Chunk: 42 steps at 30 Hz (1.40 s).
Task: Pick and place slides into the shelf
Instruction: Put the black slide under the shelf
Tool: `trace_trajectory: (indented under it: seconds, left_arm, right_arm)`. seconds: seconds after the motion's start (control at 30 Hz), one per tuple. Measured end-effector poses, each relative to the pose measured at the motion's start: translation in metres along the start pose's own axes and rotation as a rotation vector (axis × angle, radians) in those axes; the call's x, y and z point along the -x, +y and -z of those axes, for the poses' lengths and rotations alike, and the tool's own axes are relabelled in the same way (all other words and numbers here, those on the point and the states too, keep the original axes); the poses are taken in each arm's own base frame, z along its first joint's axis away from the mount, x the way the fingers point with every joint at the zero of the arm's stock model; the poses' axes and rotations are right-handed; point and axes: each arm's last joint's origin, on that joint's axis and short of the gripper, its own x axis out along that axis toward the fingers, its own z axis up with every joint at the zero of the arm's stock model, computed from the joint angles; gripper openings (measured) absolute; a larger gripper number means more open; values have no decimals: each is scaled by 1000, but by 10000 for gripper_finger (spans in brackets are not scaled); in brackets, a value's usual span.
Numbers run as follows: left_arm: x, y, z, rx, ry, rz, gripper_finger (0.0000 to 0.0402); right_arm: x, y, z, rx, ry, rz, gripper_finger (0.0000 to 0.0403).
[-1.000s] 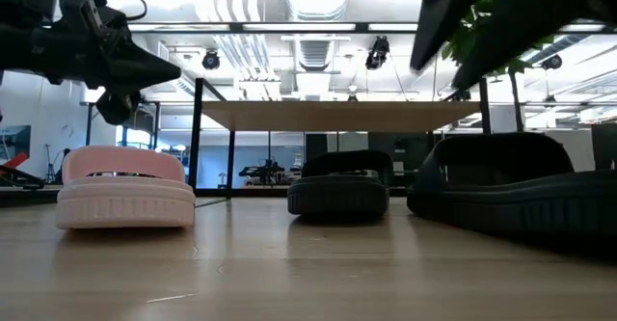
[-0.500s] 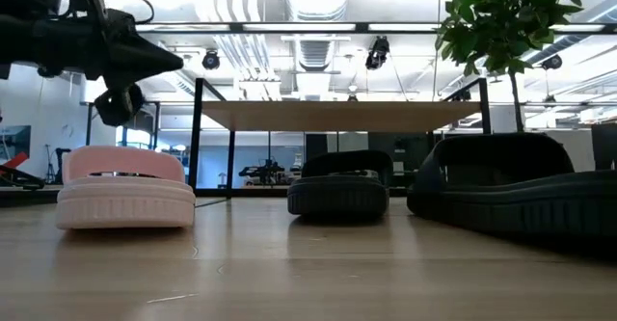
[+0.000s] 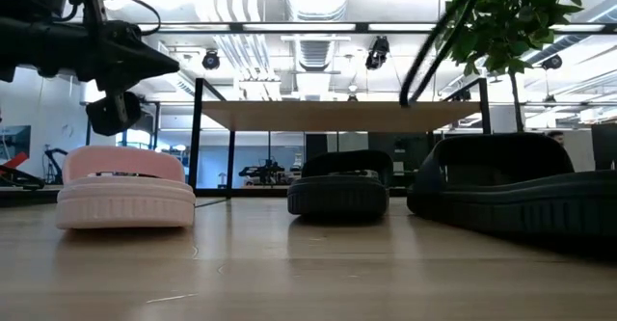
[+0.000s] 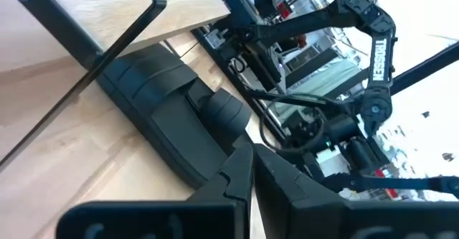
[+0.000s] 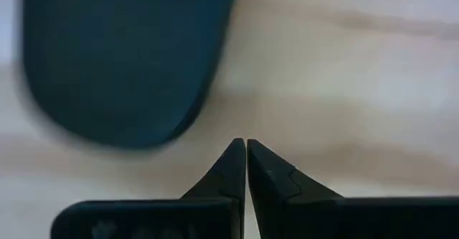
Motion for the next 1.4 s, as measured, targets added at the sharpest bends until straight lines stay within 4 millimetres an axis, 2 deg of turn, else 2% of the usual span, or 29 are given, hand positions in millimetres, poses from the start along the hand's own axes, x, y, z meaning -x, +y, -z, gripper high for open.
trace_trajectory:
  seconds: [0.13,0.33,0.7,0.87,0.97,1.03,1.17,1.27,1.4]
  left_arm:
    - [0,0,0,-16,-3,4,0]
    - [0,1,0,-21,5,-6,0]
    - [-3,3,2,-76,18,-29,0]
    - [-3,3,3,-77,23,-34,0]
    - [-3,3,3,-91,24,-35,0]
    - [-3,3,3,-116,23,-34,0]
    - [-3,3,3,-131,22,-33,0]
    - [-3,3,3,-132,21,-31,0]
    - [-3,3,3,-132,22,-32,0]
  right_arm:
    - [-6,2,-11,6,-37,-19,9]
    - [-7,22,-27,62,-47,-113,8]
    - [-27,17,-83,18,-289,88,8]
    - [-34,28,-101,44,-265,81,8]
    - [-37,40,-113,25,-336,7,8]
    - [-38,42,-124,8,-384,15,8]
    - [-41,47,-142,15,-373,57,8]
    - [-38,47,-149,21,-374,107,8]
    - [-20,36,-148,-23,-415,247,8]
